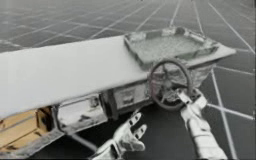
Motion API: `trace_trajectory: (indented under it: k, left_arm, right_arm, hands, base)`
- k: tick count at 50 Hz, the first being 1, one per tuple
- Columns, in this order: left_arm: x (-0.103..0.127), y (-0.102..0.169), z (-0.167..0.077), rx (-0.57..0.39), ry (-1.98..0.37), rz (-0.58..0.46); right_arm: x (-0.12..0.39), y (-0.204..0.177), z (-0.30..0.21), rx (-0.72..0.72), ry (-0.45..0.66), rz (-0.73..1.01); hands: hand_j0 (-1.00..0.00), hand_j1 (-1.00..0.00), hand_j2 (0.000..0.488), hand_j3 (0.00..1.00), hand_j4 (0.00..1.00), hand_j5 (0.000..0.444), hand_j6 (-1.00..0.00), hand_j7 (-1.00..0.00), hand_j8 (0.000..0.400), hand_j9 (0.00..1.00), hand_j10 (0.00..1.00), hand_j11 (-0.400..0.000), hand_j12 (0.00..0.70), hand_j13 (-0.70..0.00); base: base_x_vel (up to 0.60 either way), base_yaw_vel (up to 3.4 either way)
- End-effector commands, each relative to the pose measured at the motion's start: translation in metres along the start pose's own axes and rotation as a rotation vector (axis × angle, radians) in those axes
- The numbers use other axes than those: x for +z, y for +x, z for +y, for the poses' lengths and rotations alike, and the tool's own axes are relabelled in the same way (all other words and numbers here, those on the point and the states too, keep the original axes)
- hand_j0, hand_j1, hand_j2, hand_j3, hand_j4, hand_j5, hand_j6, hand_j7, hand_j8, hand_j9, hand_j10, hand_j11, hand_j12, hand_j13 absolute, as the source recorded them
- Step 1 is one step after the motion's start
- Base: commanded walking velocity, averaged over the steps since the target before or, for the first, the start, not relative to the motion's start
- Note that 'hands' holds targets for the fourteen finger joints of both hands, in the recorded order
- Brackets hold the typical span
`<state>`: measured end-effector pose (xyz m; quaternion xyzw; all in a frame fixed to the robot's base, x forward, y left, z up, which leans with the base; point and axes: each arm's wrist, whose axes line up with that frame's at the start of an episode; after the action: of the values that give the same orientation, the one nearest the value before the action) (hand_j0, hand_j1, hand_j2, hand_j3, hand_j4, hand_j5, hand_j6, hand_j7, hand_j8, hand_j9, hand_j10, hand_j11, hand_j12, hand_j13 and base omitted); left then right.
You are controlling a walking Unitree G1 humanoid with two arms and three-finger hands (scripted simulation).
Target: Pick up and drop off the object
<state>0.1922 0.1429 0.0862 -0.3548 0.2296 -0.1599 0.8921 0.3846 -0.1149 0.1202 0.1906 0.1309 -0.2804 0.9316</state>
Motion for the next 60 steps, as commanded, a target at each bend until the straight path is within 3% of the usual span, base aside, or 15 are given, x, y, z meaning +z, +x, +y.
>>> trace_trajectory:
  k: [1,60]
  left_arm:
    - [0.0023,-0.0032,-0.0014,-0.004,0.007,-0.018]
    - [0.0023,-0.0032,-0.0014,-0.004,0.007,-0.018]
  right_arm:
    - [0.0115,-0.0069,0.0105,0.044,0.029,-0.035]
    - [0.0115,-0.0069,0.0105,0.044,0.029,-0.035]
  hands:
    - [0.0,0.0,0.0,1.0,1.0,0.0,0.0,0.0,0.0,1.0,1.0,-0.4,0.0,-0.7]
    - [0.0,0.0,0.0,1.0,1.0,0.0,0.0,0.0,0.0,1.0,1.0,-0.4,0.0,-0.7]
  base:
    - [0.23,0.85]
    - [0.19,1.03]
